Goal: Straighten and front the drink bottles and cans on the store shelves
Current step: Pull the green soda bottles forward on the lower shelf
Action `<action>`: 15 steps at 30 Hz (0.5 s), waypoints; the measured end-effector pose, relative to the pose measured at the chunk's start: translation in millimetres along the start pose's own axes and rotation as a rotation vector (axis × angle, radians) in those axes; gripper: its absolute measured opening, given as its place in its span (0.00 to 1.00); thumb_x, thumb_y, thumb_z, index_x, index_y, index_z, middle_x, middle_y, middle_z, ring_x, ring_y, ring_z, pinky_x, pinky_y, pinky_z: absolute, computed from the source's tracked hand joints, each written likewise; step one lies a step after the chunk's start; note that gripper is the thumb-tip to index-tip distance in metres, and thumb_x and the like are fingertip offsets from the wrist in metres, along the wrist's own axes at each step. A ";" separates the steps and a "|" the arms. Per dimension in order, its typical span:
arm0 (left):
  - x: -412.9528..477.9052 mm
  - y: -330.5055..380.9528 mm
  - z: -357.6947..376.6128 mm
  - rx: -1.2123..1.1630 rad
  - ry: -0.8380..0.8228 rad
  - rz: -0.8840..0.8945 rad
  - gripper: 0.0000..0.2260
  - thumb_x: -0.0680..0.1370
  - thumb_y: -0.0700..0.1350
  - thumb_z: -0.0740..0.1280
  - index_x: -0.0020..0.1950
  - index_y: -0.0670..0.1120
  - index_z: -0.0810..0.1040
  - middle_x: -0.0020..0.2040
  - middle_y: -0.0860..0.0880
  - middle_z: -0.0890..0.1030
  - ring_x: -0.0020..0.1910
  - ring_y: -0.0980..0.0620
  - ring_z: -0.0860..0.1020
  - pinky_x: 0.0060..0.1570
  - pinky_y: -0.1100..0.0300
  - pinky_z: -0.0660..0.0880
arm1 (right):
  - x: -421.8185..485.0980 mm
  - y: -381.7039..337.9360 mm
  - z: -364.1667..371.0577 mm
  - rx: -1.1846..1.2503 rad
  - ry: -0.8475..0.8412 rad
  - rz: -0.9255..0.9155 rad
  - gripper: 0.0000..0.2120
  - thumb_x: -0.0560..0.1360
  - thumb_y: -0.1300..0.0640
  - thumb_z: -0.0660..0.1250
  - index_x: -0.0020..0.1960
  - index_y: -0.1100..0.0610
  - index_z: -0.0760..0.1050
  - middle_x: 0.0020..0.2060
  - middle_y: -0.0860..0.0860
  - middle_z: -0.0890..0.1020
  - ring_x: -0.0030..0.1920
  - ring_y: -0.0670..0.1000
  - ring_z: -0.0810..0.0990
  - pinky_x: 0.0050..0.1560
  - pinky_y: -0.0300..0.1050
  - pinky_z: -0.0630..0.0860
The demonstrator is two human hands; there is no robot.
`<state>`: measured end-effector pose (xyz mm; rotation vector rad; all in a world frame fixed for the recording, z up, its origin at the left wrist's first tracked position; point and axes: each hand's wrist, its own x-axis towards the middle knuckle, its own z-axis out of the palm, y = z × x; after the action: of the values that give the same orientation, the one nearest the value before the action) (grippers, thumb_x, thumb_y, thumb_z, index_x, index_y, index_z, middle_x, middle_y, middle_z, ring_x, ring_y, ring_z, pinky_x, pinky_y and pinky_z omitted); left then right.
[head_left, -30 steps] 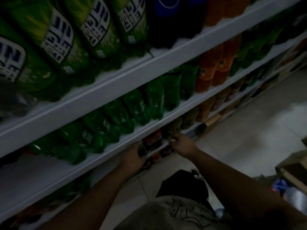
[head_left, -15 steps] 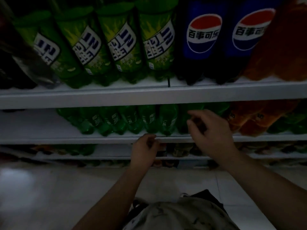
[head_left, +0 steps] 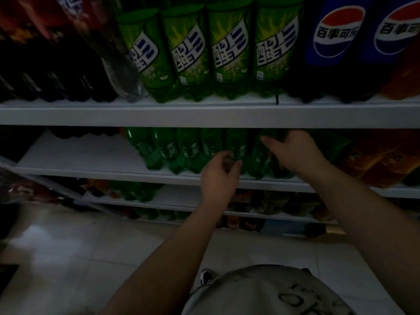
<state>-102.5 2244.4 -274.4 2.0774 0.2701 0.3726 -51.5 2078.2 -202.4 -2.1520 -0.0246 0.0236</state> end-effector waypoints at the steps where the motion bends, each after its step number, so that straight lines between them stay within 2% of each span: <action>1: 7.1 7.1 -1.8 0.004 0.017 0.039 0.19 0.74 0.54 0.69 0.61 0.47 0.75 0.39 0.59 0.77 0.38 0.63 0.77 0.39 0.66 0.75 | 4.3 -1.6 1.1 0.031 0.002 0.014 0.09 0.74 0.48 0.69 0.40 0.53 0.73 0.24 0.45 0.76 0.24 0.41 0.76 0.23 0.31 0.67; 2: 14.4 14.6 -3.2 0.017 0.023 0.066 0.19 0.73 0.55 0.69 0.60 0.48 0.74 0.39 0.57 0.78 0.38 0.59 0.77 0.37 0.65 0.74 | 7.8 -1.5 2.5 0.072 0.010 0.027 0.07 0.73 0.50 0.69 0.43 0.53 0.75 0.28 0.46 0.78 0.26 0.41 0.76 0.24 0.32 0.68; 4: 26.7 28.9 -2.9 0.069 0.007 0.076 0.18 0.72 0.59 0.68 0.53 0.49 0.70 0.39 0.53 0.77 0.38 0.54 0.77 0.34 0.63 0.72 | 10.1 0.7 4.7 0.158 0.037 0.025 0.06 0.73 0.53 0.70 0.46 0.54 0.76 0.35 0.51 0.80 0.28 0.41 0.76 0.27 0.31 0.72; 7: 41.4 44.1 2.2 0.185 0.000 0.028 0.22 0.70 0.63 0.69 0.43 0.46 0.68 0.37 0.48 0.78 0.35 0.49 0.77 0.32 0.59 0.74 | 10.5 4.5 9.1 0.238 0.110 -0.023 0.05 0.72 0.56 0.72 0.46 0.54 0.76 0.39 0.53 0.81 0.32 0.39 0.76 0.34 0.27 0.73; 9: 50.2 51.7 4.9 0.230 -0.016 -0.026 0.25 0.69 0.66 0.69 0.34 0.43 0.71 0.31 0.47 0.77 0.30 0.49 0.76 0.28 0.61 0.71 | 11.1 5.3 11.8 0.284 0.154 -0.038 0.08 0.70 0.56 0.73 0.47 0.51 0.76 0.39 0.45 0.80 0.35 0.32 0.75 0.37 0.22 0.70; 11: 57.6 55.0 5.7 0.266 -0.040 -0.096 0.25 0.68 0.66 0.69 0.28 0.45 0.70 0.27 0.47 0.74 0.28 0.49 0.75 0.25 0.63 0.66 | 10.6 5.4 14.0 0.315 0.182 -0.063 0.12 0.68 0.55 0.76 0.47 0.49 0.75 0.39 0.38 0.78 0.38 0.28 0.74 0.40 0.20 0.69; 13: 62.2 53.0 4.1 0.328 -0.054 -0.117 0.24 0.70 0.64 0.69 0.28 0.46 0.70 0.27 0.49 0.72 0.27 0.50 0.73 0.25 0.64 0.63 | 9.9 5.8 15.7 0.331 0.214 -0.096 0.12 0.67 0.56 0.76 0.47 0.48 0.76 0.39 0.36 0.77 0.39 0.27 0.75 0.41 0.20 0.69; 15: 66.9 48.7 1.9 0.289 -0.096 -0.112 0.21 0.71 0.61 0.70 0.30 0.45 0.72 0.29 0.48 0.74 0.29 0.50 0.74 0.26 0.64 0.64 | 10.0 6.8 16.2 0.375 0.229 -0.131 0.12 0.68 0.57 0.76 0.45 0.46 0.76 0.39 0.35 0.78 0.42 0.29 0.77 0.43 0.22 0.71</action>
<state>-37.7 2241.0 -223.0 2.3429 0.3999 0.1722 -41.9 2088.3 -217.1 -1.7633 -0.0265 -0.2737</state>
